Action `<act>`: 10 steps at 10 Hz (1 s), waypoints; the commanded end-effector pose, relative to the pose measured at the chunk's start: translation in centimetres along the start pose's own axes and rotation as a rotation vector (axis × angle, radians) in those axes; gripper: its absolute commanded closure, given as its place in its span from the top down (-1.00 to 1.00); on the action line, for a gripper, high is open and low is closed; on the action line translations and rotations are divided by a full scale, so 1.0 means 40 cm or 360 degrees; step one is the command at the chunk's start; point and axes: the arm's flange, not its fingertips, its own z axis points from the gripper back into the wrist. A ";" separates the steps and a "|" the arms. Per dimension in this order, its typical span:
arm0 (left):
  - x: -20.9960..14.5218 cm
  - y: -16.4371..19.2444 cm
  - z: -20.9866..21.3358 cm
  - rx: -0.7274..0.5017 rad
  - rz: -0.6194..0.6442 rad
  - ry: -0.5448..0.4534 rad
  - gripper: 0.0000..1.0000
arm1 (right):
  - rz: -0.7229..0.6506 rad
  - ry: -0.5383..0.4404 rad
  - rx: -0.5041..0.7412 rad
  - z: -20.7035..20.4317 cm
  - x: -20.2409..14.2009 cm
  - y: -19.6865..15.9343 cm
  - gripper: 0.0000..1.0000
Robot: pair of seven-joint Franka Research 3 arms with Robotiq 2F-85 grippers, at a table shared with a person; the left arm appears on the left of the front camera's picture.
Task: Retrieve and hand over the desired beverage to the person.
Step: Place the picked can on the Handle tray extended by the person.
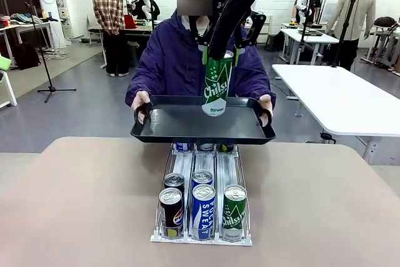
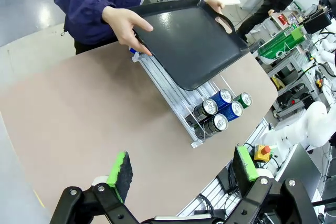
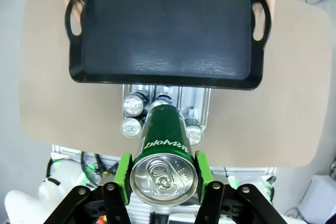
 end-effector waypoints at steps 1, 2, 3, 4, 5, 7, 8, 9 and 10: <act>0.001 0.003 0.000 -0.0017 -0.0027 -0.0016 1.00 | -0.0003 -0.0022 -0.0007 0.001 -0.004 -0.005 -1.00; 0.001 0.003 0.000 -0.0017 -0.0027 -0.0016 1.00 | -0.0003 -0.0022 -0.0007 0.001 -0.004 -0.005 -1.00; 0.001 0.003 0.000 -0.0017 -0.0027 -0.0016 1.00 | -0.0003 -0.0022 -0.0007 0.001 -0.004 -0.005 -1.00; 0.001 0.003 0.000 -0.0017 -0.0027 -0.0016 1.00 | -0.0003 -0.0022 -0.0007 0.001 -0.004 -0.005 -1.00; 0.001 0.003 0.000 -0.0017 -0.0027 -0.0016 1.00 | -0.0003 -0.0022 -0.0007 0.001 -0.004 -0.005 -1.00; 0.001 0.003 0.000 -0.0017 -0.0027 -0.0016 1.00 | -0.0003 -0.0022 -0.0007 0.001 -0.004 -0.005 -1.00; 0.001 0.003 0.000 -0.0017 -0.0027 -0.0016 1.00 | -0.0003 -0.0022 -0.0007 0.001 -0.004 -0.005 -1.00; 0.001 0.003 0.000 -0.0017 -0.0027 -0.0016 1.00 | -0.0003 -0.0022 -0.0007 0.001 -0.004 -0.005 -1.00; 0.001 0.003 0.000 -0.0017 -0.0027 -0.0016 1.00 | -0.0003 -0.0022 -0.0007 0.001 -0.004 -0.005 -1.00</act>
